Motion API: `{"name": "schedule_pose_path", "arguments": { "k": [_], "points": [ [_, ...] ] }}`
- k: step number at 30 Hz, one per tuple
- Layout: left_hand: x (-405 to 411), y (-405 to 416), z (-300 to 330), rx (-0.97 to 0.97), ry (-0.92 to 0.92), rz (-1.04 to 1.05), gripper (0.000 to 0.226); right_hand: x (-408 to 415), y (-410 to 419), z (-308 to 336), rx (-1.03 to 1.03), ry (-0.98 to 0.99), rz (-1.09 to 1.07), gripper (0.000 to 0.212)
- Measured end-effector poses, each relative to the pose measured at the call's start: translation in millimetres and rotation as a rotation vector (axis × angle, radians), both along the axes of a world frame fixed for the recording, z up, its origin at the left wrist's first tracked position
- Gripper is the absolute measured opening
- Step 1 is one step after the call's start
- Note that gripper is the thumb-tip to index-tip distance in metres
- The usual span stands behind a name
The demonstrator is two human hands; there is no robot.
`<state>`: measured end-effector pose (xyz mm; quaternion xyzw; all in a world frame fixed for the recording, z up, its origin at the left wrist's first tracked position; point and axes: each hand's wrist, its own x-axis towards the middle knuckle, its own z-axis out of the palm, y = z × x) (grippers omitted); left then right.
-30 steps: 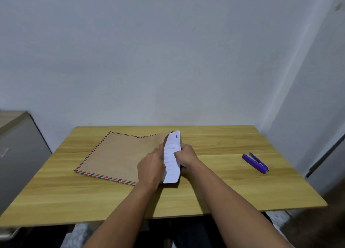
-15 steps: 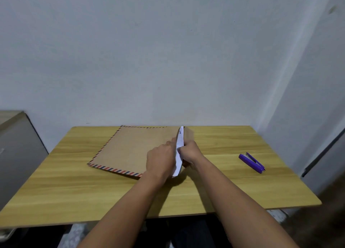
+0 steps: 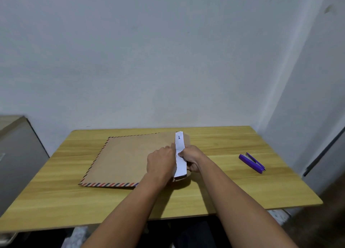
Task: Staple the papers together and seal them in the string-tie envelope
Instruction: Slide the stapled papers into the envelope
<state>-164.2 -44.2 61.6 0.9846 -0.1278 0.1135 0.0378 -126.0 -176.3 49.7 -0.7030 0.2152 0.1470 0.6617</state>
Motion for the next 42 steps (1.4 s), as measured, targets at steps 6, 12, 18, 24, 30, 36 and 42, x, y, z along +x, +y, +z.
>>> {"name": "schedule_pose_path", "arguments": {
  "k": [6,12,18,24,30,36,42],
  "points": [
    [-9.4,-13.3,3.9,-0.061,-0.026,-0.078,0.062,2.4,5.2,-3.5,0.032,0.062,-0.016,0.026],
    [-9.5,-17.9,2.8,-0.048,0.011,-0.045,0.069,2.6,11.2,-14.0,0.186,0.120,-0.079,0.037],
    [-3.0,-6.6,-10.3,-0.090,0.095,-0.007,0.064,2.0,18.4,-20.0,0.068,0.065,0.052,0.028],
    [19.0,26.1,-25.9,-0.390,0.109,0.035,0.042,-6.6,16.1,-21.0,-0.018,0.007,0.227,0.030],
    [35.1,93.0,-42.7,-0.337,0.081,0.135,0.043,3.7,17.9,-31.3,-0.279,-0.122,0.120,0.036],
    [37.3,140.9,-79.1,-0.126,0.363,0.070,0.064,11.7,24.8,-43.8,-0.193,-0.104,0.089,0.025],
    [33.9,139.0,-91.8,-0.110,0.318,0.080,0.073,16.3,41.0,-45.4,-0.418,-0.204,0.072,0.013]
  ]
}}
